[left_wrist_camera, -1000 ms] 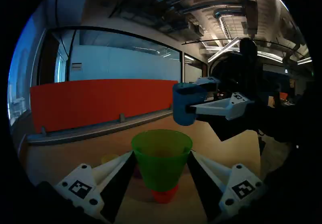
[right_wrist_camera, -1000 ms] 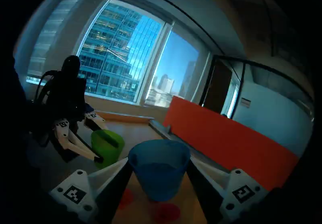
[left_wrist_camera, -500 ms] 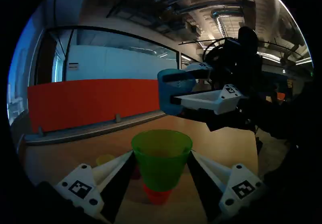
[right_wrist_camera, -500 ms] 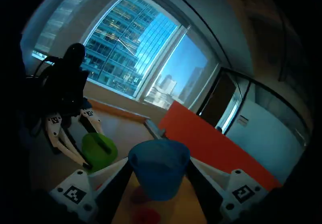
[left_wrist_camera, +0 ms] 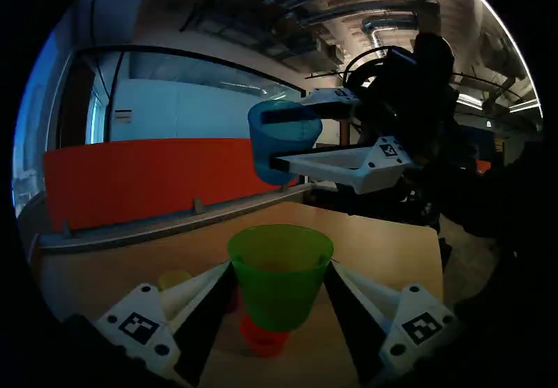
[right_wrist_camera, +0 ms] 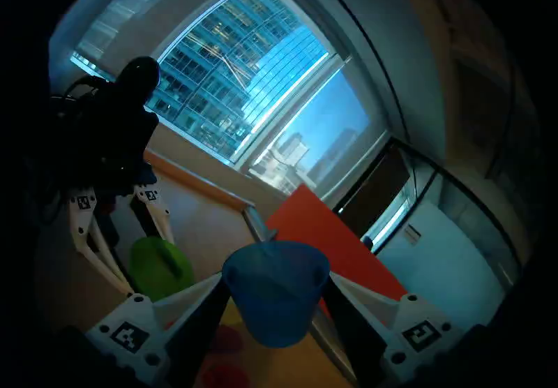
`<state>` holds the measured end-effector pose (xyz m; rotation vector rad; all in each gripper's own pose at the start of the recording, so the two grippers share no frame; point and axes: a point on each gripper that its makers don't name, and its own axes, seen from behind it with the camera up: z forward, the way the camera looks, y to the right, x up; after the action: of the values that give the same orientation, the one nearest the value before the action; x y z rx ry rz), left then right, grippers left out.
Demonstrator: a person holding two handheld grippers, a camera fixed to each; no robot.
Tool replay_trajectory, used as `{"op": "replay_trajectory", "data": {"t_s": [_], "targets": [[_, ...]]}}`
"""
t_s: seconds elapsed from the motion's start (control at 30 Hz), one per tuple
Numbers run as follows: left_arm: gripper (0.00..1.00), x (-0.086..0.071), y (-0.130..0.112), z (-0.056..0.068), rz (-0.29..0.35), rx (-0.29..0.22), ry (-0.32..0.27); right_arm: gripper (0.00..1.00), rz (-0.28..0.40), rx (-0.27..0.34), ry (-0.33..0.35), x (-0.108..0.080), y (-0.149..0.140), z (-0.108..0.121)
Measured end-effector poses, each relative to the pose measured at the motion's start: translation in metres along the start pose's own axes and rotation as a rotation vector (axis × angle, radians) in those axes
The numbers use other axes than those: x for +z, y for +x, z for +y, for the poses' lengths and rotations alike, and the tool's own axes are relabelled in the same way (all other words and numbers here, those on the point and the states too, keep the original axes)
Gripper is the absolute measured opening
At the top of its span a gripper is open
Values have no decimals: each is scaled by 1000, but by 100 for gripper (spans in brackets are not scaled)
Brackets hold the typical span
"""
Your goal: Pour water
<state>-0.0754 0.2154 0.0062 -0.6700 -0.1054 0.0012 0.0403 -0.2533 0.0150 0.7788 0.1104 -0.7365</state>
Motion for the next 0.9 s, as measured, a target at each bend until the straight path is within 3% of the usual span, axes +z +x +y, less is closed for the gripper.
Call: {"op": "replay_trajectory", "data": {"t_s": [0.9], "targets": [[84,12,6,12,2,4,-24,89,-10,-232,-38,8,10,18]]}}
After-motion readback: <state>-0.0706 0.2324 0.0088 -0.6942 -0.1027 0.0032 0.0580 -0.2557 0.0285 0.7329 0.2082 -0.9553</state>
